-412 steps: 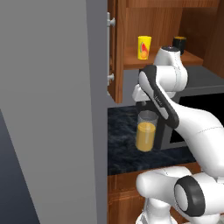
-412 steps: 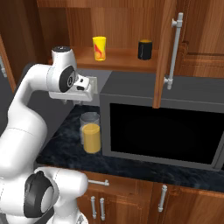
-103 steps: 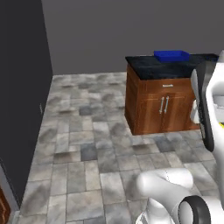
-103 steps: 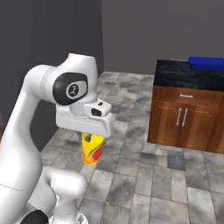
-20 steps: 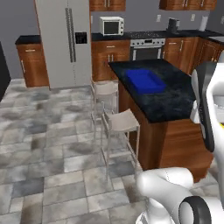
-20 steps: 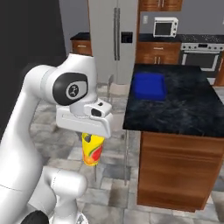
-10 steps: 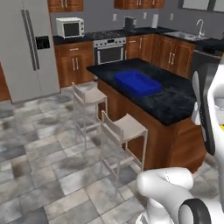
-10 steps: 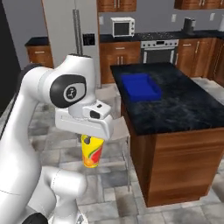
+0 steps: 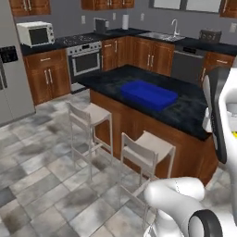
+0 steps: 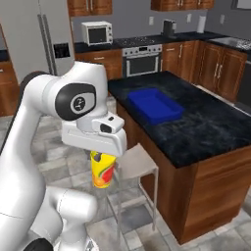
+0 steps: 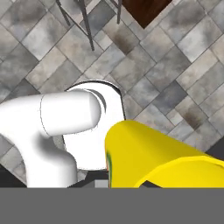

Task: There is a tray on the dining counter. Grab the cup, mug, and pitcher and place them on the tray. The pitcher may be placed next to the tray if it cannot fit the tray.

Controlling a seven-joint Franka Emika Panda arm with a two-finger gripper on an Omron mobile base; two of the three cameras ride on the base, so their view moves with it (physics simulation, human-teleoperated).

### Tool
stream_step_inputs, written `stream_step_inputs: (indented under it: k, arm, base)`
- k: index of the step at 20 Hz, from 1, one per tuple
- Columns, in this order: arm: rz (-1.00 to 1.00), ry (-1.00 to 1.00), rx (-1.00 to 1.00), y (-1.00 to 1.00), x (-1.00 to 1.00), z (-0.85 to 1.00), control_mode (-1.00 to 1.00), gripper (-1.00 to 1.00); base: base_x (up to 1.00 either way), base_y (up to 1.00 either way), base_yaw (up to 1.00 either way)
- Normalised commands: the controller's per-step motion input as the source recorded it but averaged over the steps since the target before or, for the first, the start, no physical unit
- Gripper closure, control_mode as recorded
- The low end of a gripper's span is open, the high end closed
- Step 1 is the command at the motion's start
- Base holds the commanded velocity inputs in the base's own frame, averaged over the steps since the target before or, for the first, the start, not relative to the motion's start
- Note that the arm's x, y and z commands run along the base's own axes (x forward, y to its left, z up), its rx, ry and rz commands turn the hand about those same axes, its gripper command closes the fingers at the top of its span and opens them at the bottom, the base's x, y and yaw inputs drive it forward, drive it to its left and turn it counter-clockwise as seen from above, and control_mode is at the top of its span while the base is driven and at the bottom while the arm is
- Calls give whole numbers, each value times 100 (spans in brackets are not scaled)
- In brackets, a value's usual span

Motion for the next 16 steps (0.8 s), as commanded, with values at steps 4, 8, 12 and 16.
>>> stream_step_inputs:
  k: [4,8,12,16]
  arm:
    - [0,0,0,0,0,0,100,100]
    - [0,0,0,0,0,0,100,100]
    - [0,0,0,0,0,0,100,100]
    - [0,0,0,0,0,0,100,100]
  base:
    - [59,87,-44]
    - [58,83,-43]
    - [49,80,-44]
    - [38,81,-44]
